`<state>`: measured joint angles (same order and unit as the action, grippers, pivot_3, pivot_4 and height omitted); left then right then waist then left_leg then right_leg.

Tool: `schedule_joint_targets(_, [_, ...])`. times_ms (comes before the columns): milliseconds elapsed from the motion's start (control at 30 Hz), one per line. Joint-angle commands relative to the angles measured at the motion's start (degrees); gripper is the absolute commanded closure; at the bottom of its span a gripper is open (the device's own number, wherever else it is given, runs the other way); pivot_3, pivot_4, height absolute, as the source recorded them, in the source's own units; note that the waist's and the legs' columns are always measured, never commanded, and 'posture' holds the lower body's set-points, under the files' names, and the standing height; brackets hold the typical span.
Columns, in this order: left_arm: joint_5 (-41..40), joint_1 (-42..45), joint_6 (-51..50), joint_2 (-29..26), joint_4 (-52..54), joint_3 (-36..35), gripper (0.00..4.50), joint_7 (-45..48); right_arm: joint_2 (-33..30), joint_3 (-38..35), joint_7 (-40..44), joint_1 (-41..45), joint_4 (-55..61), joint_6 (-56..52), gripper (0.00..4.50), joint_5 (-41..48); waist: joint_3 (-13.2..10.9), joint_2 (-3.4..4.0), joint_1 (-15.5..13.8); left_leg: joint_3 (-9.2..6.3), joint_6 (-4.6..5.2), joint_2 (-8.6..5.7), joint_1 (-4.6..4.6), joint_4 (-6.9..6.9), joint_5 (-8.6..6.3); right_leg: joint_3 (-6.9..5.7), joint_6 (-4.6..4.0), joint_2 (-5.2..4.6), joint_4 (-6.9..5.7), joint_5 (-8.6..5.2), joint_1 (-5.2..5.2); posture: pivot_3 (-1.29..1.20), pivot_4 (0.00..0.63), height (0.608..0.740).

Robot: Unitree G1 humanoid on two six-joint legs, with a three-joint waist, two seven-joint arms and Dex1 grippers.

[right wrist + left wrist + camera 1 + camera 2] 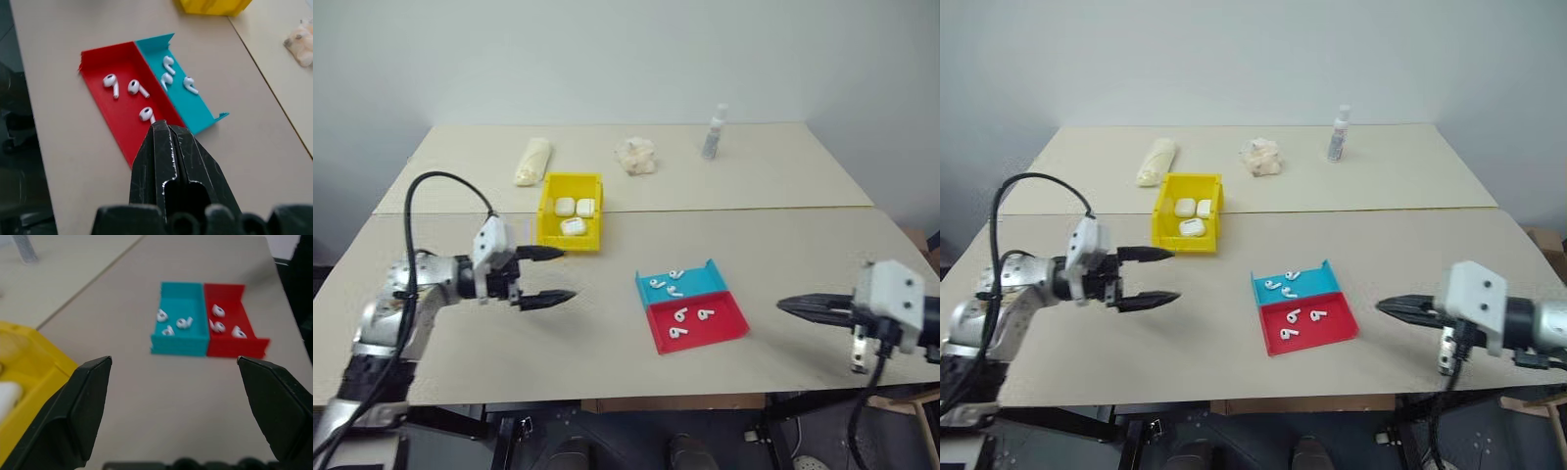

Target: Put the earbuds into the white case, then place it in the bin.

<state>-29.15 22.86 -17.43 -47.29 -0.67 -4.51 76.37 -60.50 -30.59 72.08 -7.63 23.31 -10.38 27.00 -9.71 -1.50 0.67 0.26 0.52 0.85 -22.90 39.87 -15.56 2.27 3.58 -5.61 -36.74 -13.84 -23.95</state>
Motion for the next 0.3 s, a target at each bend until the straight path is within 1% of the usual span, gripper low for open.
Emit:
schedule_joint_targets(33, [-1.9,-1.5,0.1,-3.5,2.7,-3.6,0.05,3.0,-1.6,-5.5,3.0,-1.9,-2.0,4.2,4.50,-2.8,0.0,0.00,0.0,0.00,0.00,0.00,0.00,0.01,0.00,0.00,0.00,0.00,0.00,0.00,0.00,0.00,0.150,0.740])
schedule_joint_targets(133, [-1.4,-1.8,0.5,-4.9,3.4,-4.4,0.05,2.8,-1.2,-6.7,3.2,-2.8,-2.4,4.9,4.50,-3.5,0.0,-0.01,0.0,0.00,0.00,0.01,0.02,0.01,0.00,0.00,0.00,0.00,0.01,0.00,-0.01,0.00,0.150,0.740])
schedule_joint_targets(300, [-2.4,-2.1,-0.5,-4.8,5.8,-5.1,0.05,2.0,-0.1,-6.4,1.5,-3.1,-1.2,3.7,4.50,-3.3,0.0,-0.01,0.0,-0.01,0.00,0.02,0.02,0.01,0.00,0.03,0.00,0.01,0.00,0.00,-0.02,0.00,0.150,0.740])
